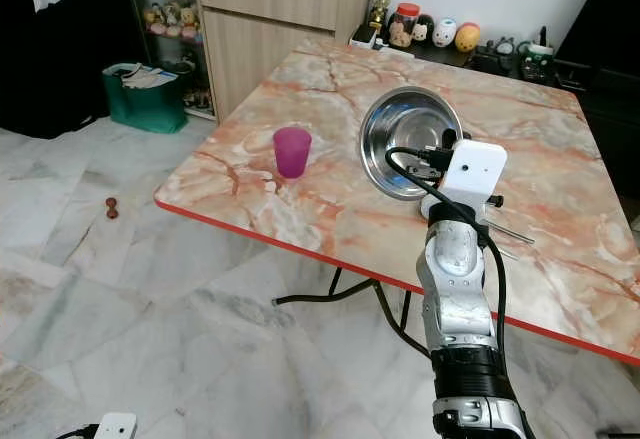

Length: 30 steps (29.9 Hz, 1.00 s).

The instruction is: Setting the table

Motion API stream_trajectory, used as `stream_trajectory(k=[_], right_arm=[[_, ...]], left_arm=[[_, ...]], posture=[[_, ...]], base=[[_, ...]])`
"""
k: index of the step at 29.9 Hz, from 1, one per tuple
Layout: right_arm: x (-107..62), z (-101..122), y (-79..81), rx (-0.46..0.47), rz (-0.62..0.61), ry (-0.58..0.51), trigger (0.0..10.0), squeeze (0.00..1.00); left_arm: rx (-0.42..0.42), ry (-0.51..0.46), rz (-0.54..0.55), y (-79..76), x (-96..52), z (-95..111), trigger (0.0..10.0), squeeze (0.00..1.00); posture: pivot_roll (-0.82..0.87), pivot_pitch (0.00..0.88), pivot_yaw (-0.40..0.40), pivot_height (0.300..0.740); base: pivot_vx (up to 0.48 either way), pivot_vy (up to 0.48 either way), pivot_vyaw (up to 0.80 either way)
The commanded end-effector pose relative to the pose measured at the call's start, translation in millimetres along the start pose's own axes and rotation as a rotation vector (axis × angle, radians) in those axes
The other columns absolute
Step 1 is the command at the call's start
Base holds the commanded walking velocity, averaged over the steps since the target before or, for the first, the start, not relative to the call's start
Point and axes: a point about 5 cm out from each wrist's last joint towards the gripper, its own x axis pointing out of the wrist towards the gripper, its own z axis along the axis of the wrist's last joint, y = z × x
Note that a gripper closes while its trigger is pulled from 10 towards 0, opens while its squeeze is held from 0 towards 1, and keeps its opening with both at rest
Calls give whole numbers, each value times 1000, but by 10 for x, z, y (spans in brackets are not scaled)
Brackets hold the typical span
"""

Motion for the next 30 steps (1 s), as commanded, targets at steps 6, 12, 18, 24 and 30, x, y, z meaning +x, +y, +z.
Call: stream_trajectory(k=[6, 12, 18, 24, 30], right_arm=[[40, 52, -22, 17, -9, -10, 10000, 0], [40, 41, -10, 16, -1, -2, 10000, 0], [44, 67, -20, 12, -7, -23, 10000, 0], [41, 85, -12, 4, -2, -37, 10000, 0], [42, 81, -16, 4, -11, -36, 10000, 0]], left_arm=[[-12, -5, -8, -19, 4, 14, 10000, 0], [-16, 0, -8, -21, 4, 7, 10000, 0], [5, 5, -8, -22, 5, 6, 10000, 0], [36, 6, -11, -22, 5, 9, 10000, 0], [34, 6, -8, -18, 5, 9, 10000, 0]], posture=[[179, 0, -119, 707], [183, 0, -125, 707], [183, 0, -125, 707], [184, 0, -126, 707], [184, 0, -124, 707]], base=[[0, 0, -784], [0, 0, -781], [0, 0, -651], [0, 0, 0], [0, -337, 0]])
